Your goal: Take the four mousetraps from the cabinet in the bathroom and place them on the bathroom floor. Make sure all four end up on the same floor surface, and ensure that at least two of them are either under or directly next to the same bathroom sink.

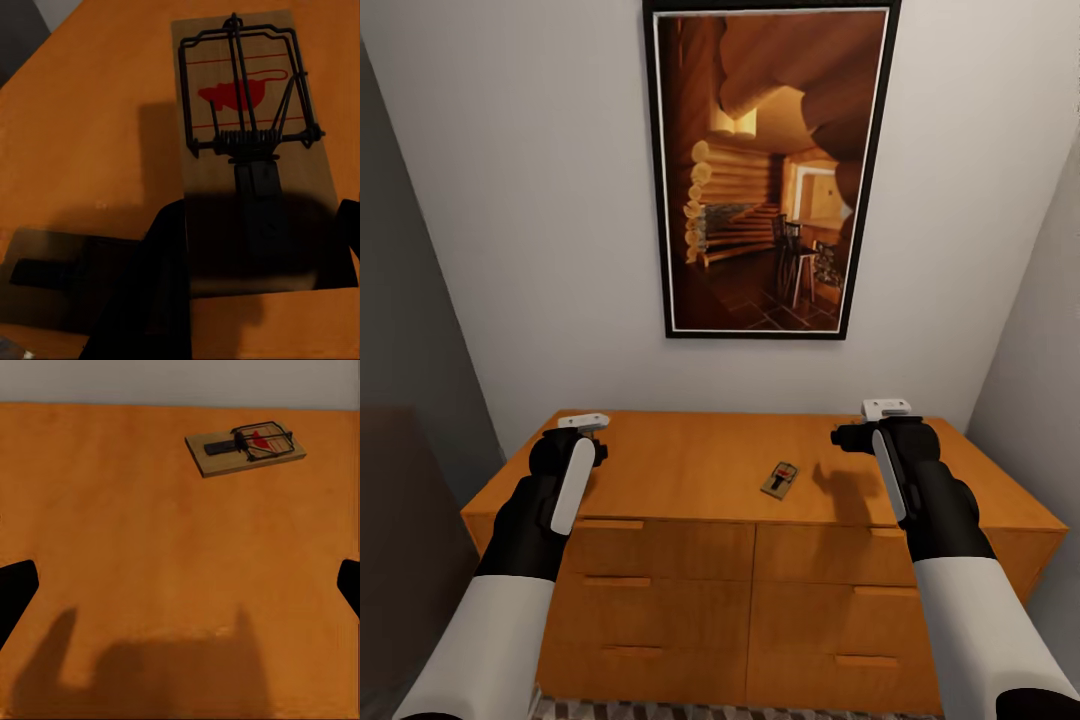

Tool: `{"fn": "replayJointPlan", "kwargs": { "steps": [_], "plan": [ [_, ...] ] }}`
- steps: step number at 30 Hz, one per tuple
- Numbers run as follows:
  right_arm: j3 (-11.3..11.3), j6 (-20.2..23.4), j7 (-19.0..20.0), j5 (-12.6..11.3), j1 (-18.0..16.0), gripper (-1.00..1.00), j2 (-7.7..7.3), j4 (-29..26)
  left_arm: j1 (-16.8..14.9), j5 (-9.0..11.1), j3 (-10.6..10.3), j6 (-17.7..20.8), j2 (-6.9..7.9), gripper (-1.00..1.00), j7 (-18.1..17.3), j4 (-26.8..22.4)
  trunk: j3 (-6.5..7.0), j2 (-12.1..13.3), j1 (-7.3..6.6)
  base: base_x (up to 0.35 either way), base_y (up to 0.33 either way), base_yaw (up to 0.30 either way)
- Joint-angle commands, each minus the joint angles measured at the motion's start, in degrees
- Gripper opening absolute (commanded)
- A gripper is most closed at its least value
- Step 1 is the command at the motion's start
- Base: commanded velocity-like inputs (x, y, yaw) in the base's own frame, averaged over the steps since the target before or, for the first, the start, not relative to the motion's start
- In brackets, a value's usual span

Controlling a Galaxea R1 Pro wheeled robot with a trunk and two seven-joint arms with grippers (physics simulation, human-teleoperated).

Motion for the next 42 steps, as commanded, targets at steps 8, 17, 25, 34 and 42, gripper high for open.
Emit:
{"fn": "replayJointPlan", "kwargs": {
  "steps": [8, 17, 25, 34, 42],
  "plan": [
    [0.0, 0.3, 0.1, 0.5, 0.0, 1.00, 0.05, 0.0, 0.0, 0.6, 0.0, 0.1, -0.02, -1.00, 0.4, 0.0, -0.06, 0.0, -0.02, -0.054, 0.014, 0.000],
    [-0.1, 0.3, 0.1, 0.5, 0.0, 1.00, 0.07, 0.0, 0.0, 1.4, 0.0, 0.1, -0.02, -1.00, 0.4, 0.0, -0.06, 0.0, -0.02, -0.005, 0.001, 0.000],
    [-0.1, 0.3, 0.1, 0.5, 0.0, 1.00, 0.04, 0.0, 0.0, 1.6, 0.0, 0.1, -0.02, -1.00, 0.4, 0.0, -0.06, 0.0, -0.02, 0.000, 0.000, -0.002],
    [-0.1, 0.3, 0.1, 0.4, 0.0, 1.00, 0.06, 0.0, 0.0, 1.6, -0.1, 0.1, -0.13, -1.00, 0.4, 0.0, -0.06, 0.0, -0.02, 0.000, 0.000, -0.154],
    [-0.1, 0.3, 0.0, 0.3, 0.0, 1.00, 0.07, 0.0, 0.0, 1.6, -0.1, 0.1, -0.21, -1.00, 0.4, 0.0, -0.06, 0.0, -0.02, 0.000, 0.000, -0.192]
  ]
}}
